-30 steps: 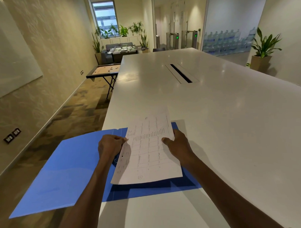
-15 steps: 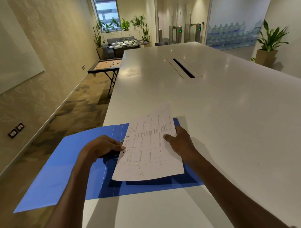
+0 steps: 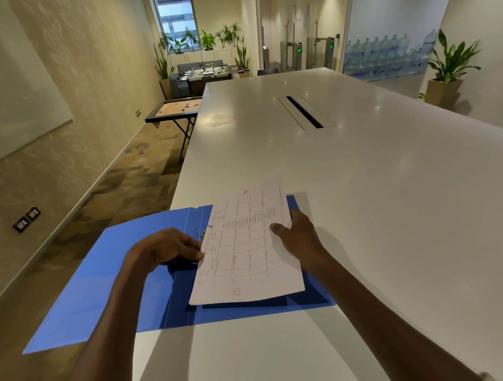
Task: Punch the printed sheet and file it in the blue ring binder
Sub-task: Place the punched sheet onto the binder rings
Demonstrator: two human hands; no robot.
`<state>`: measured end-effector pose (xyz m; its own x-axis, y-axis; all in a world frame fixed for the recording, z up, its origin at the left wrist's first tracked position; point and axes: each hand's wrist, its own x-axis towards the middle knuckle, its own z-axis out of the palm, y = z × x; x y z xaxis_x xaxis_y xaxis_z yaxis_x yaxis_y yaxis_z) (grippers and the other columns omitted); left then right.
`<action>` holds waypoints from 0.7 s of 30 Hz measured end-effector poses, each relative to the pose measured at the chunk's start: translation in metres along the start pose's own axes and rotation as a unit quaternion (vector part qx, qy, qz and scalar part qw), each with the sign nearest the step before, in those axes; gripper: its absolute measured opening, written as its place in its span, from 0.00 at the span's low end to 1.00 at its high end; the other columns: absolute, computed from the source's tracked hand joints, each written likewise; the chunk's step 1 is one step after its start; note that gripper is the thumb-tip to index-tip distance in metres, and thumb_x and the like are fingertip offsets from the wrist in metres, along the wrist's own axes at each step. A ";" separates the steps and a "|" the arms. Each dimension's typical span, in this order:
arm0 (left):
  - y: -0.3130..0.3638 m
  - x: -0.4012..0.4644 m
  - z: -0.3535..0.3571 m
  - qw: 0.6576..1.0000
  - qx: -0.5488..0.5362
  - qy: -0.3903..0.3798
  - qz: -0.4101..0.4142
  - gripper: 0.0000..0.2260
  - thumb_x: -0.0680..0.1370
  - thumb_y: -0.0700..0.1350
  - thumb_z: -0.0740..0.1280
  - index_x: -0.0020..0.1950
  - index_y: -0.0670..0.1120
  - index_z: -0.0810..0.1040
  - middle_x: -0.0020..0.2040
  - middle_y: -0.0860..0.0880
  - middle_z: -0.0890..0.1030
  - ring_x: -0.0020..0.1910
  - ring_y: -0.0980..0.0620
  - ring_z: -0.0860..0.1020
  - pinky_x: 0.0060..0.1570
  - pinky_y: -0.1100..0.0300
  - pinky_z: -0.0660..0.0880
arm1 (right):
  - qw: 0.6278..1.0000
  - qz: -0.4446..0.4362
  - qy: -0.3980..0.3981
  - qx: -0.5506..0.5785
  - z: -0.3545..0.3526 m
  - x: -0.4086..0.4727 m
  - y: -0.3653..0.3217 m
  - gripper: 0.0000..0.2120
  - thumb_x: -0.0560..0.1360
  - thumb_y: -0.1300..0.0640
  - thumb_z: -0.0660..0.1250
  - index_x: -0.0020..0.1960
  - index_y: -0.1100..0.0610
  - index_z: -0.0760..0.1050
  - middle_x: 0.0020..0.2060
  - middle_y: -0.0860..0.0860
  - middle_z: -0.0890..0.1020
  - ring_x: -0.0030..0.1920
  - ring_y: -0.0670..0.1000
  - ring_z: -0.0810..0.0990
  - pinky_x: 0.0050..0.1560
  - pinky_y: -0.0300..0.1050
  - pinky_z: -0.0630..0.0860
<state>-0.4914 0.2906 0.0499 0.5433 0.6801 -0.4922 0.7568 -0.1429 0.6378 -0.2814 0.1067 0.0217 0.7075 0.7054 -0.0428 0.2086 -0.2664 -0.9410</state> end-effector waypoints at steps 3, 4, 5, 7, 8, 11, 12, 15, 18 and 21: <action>0.001 0.000 0.003 1.000 0.012 0.000 -0.004 0.06 0.71 0.42 0.76 0.46 0.46 0.86 0.47 0.48 0.86 0.53 0.49 0.81 0.57 0.56 0.76 | 1.000 -0.003 0.002 0.000 0.000 0.002 0.001 0.15 0.77 0.57 0.67 0.62 0.58 0.70 0.60 0.53 0.79 0.51 0.47 0.75 0.45 0.38 0.71; 0.002 0.000 0.005 1.000 0.017 0.002 -0.002 0.06 0.70 0.43 0.77 0.46 0.47 0.86 0.47 0.48 0.86 0.53 0.48 0.81 0.58 0.55 0.76 | 1.000 -0.003 0.001 -0.001 0.000 0.002 0.001 0.15 0.77 0.57 0.67 0.62 0.58 0.70 0.60 0.53 0.79 0.51 0.47 0.75 0.46 0.39 0.71; 0.002 0.000 0.007 1.000 0.022 0.004 0.001 0.06 0.70 0.43 0.77 0.46 0.47 0.86 0.47 0.48 0.86 0.53 0.49 0.81 0.58 0.54 0.76 | 1.000 -0.004 0.001 -0.005 0.000 0.003 0.001 0.15 0.77 0.57 0.67 0.62 0.58 0.70 0.60 0.53 0.79 0.51 0.47 0.75 0.46 0.40 0.71; 0.005 -0.002 0.010 1.000 0.022 0.012 0.006 0.07 0.70 0.43 0.77 0.47 0.47 0.85 0.48 0.48 0.85 0.53 0.49 0.80 0.55 0.56 0.75 | 1.000 -0.010 0.001 -0.019 0.000 0.006 0.001 0.15 0.77 0.57 0.67 0.62 0.58 0.70 0.60 0.53 0.79 0.51 0.47 0.75 0.46 0.40 0.72; 0.005 -0.003 0.011 1.000 0.020 0.013 0.009 0.08 0.70 0.43 0.77 0.48 0.47 0.85 0.48 0.48 0.84 0.52 0.50 0.80 0.52 0.58 0.75 | 1.000 -0.013 0.000 -0.027 0.000 0.007 0.002 0.15 0.77 0.57 0.67 0.62 0.59 0.70 0.60 0.53 0.78 0.51 0.47 0.75 0.46 0.40 0.72; 0.004 -0.006 0.016 0.999 0.035 0.015 0.019 0.10 0.70 0.42 0.77 0.50 0.47 0.84 0.47 0.51 0.83 0.49 0.53 0.79 0.48 0.61 0.73 | 0.999 -0.014 -0.004 -0.051 0.002 0.009 0.005 0.15 0.77 0.56 0.67 0.61 0.59 0.70 0.60 0.54 0.78 0.52 0.50 0.77 0.47 0.42 0.73; 0.002 -0.006 0.018 0.999 0.041 0.023 0.021 0.10 0.70 0.42 0.77 0.50 0.47 0.84 0.47 0.51 0.82 0.49 0.53 0.79 0.48 0.60 0.73 | 0.998 -0.011 -0.006 -0.059 0.003 0.010 0.007 0.15 0.77 0.56 0.67 0.60 0.59 0.69 0.60 0.54 0.78 0.52 0.50 0.77 0.48 0.43 0.74; -0.001 -0.005 0.023 0.998 0.042 0.052 0.022 0.11 0.71 0.44 0.76 0.52 0.46 0.83 0.46 0.50 0.82 0.47 0.53 0.79 0.43 0.61 0.74 | 0.996 -0.008 -0.014 -0.087 0.004 0.011 0.012 0.15 0.76 0.56 0.67 0.60 0.59 0.69 0.59 0.54 0.78 0.52 0.51 0.77 0.49 0.45 0.75; -0.003 -0.006 0.025 0.997 0.023 0.072 0.023 0.10 0.72 0.44 0.76 0.51 0.45 0.82 0.44 0.50 0.82 0.46 0.52 0.80 0.37 0.64 0.73 | 0.992 0.005 -0.020 -0.121 0.004 0.011 0.017 0.15 0.77 0.55 0.66 0.61 0.59 0.69 0.58 0.55 0.79 0.54 0.55 0.79 0.53 0.50 0.77; -0.004 -0.008 0.029 0.996 0.012 0.087 0.028 0.10 0.71 0.43 0.76 0.50 0.45 0.81 0.44 0.50 0.81 0.43 0.53 0.78 0.34 0.65 0.72 | 0.988 0.008 -0.007 -0.151 0.002 0.012 0.022 0.14 0.77 0.55 0.66 0.58 0.60 0.70 0.56 0.56 0.79 0.53 0.56 0.78 0.55 0.54 0.77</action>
<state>-0.4884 0.2649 0.0338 0.5156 0.7845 -0.3446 0.7368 -0.2006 0.6457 -0.2693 0.1110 0.0001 0.7033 0.7082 -0.0628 0.3921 -0.4600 -0.7966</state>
